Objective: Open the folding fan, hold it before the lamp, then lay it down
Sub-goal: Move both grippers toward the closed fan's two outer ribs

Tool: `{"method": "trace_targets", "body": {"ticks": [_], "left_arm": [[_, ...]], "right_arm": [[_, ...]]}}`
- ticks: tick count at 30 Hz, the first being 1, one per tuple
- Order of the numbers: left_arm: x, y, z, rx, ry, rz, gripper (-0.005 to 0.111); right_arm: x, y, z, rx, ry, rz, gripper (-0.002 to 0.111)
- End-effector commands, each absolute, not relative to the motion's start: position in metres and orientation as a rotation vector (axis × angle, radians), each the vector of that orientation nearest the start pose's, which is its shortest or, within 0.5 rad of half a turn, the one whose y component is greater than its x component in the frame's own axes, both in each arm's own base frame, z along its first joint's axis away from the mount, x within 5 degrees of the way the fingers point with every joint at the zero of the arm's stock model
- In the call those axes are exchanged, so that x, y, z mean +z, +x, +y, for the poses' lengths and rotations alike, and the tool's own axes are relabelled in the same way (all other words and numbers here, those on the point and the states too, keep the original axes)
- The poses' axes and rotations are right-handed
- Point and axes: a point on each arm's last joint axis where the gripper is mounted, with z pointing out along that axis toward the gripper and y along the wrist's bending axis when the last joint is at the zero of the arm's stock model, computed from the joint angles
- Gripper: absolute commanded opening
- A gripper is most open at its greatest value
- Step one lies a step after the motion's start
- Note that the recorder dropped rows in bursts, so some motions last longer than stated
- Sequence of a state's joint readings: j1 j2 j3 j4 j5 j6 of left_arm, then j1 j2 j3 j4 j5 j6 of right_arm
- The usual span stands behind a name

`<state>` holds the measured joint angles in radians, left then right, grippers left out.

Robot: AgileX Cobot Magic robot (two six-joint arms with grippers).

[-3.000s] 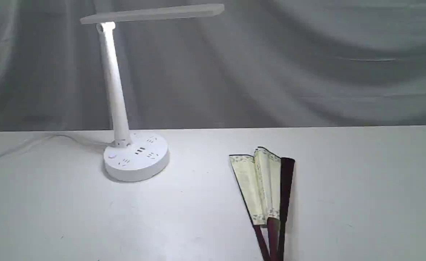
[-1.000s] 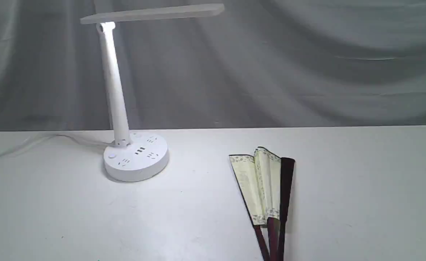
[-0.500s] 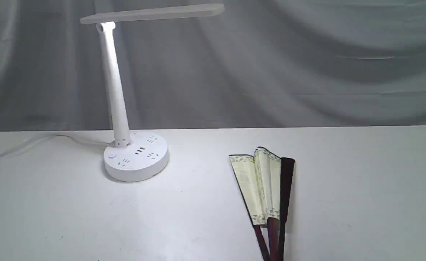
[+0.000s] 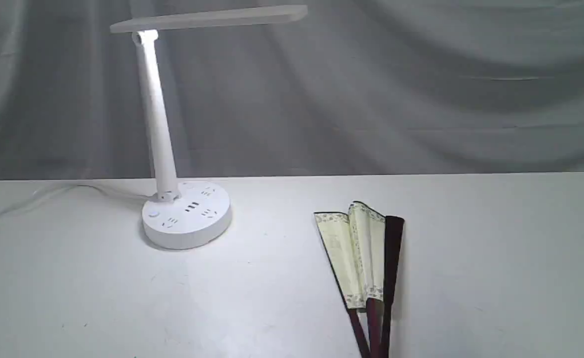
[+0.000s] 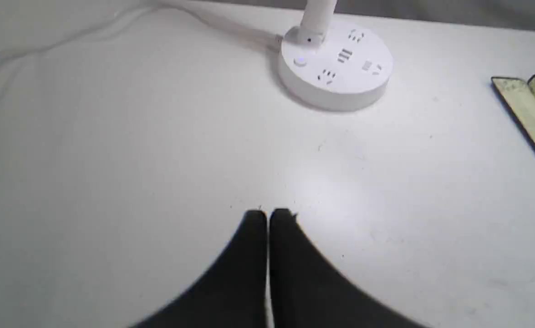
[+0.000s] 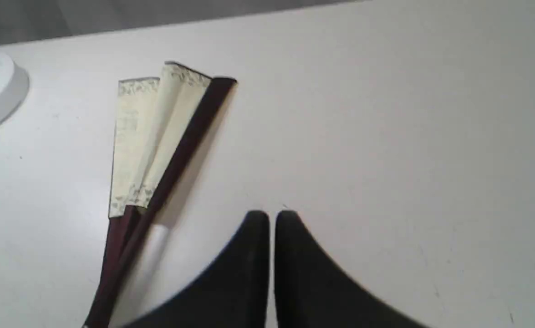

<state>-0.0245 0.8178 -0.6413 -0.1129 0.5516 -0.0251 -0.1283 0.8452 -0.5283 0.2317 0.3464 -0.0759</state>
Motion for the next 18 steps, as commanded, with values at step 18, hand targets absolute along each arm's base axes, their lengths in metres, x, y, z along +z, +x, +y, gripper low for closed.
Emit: {"method": "trace_targets", "body": {"ticks": [18], "left_arm": [[0.244, 0.208, -0.035, -0.354, 0.049, 2.506, 0.0]], "right_arm": [[0.258, 0.23, -0.006, 0.351, 0.287, 2.478, 0.032]]}}
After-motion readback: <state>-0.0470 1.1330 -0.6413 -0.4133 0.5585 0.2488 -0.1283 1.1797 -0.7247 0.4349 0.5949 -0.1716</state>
